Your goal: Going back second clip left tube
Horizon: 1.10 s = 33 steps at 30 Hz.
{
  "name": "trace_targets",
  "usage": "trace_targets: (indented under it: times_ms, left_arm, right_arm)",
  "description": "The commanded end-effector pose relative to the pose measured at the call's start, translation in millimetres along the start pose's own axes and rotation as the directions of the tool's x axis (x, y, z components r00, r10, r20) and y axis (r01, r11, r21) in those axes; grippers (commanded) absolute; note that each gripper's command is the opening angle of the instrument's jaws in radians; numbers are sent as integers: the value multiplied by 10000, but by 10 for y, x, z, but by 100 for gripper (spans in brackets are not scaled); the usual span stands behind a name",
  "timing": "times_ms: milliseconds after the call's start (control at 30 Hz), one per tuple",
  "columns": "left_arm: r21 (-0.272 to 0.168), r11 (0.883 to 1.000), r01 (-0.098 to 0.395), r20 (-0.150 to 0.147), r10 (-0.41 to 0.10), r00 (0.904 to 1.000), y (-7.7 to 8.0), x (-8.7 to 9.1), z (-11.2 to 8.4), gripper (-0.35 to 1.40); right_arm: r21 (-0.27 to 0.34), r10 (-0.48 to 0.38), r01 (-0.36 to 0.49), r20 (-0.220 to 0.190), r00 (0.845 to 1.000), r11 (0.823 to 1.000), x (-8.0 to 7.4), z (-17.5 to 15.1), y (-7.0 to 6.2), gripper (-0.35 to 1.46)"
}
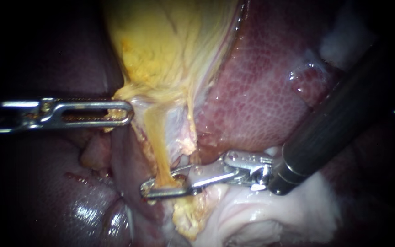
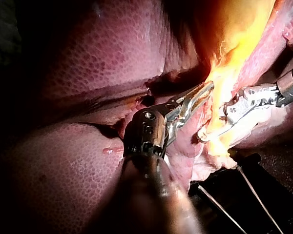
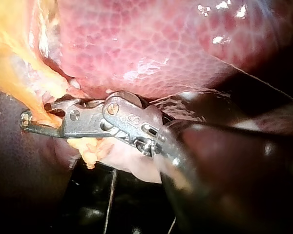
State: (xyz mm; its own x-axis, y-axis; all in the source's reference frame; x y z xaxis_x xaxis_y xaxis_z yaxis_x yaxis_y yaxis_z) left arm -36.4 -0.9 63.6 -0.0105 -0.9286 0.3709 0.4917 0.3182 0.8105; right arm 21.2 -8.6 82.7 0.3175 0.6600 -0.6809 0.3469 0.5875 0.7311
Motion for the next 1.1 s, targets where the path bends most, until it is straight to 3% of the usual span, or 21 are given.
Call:
trace_targets:
  times_ms: [33, 233, 367, 467, 800, 1100]
  left_arm:
    - [5, 10000, -1, -2, 1, 10000, 0, 0, -1, -35]
    - [9, 10000, -1, -6, 1, 10000, 0, 0, -2, -35]
    - [8, 10000, -1, -5, 1, 10000, -1, 0, -3, -35]
    - [3, 10000, 0, -3, 0, 10000, -1, 0, -3, -35]
    - [12, 10000, 8, -10, -8, 10000, -6, 0, -6, -35]
    - [23, 10000, 4, -17, -4, 10000, -5, 0, -7, -35]
  right_arm:
    - [4, -1, 1, 1, 10000, 10000, 0, 0, 0, -35]
    - [59, 45, -45, 14, 10000, 10000, 1, 1, -1, -35]
    - [-332, 57, -65, -260, 9996, 9994, 5, 3, 0, 34]
    - [-777, 100, -142, -540, 9985, 9969, 14, 2, 3, 53]
    - [-1486, -276, 141, -892, 9956, 9888, 38, -31, 8, 59]
    - [-1369, -340, 218, -869, 9956, 9903, 38, -59, -12, 59]
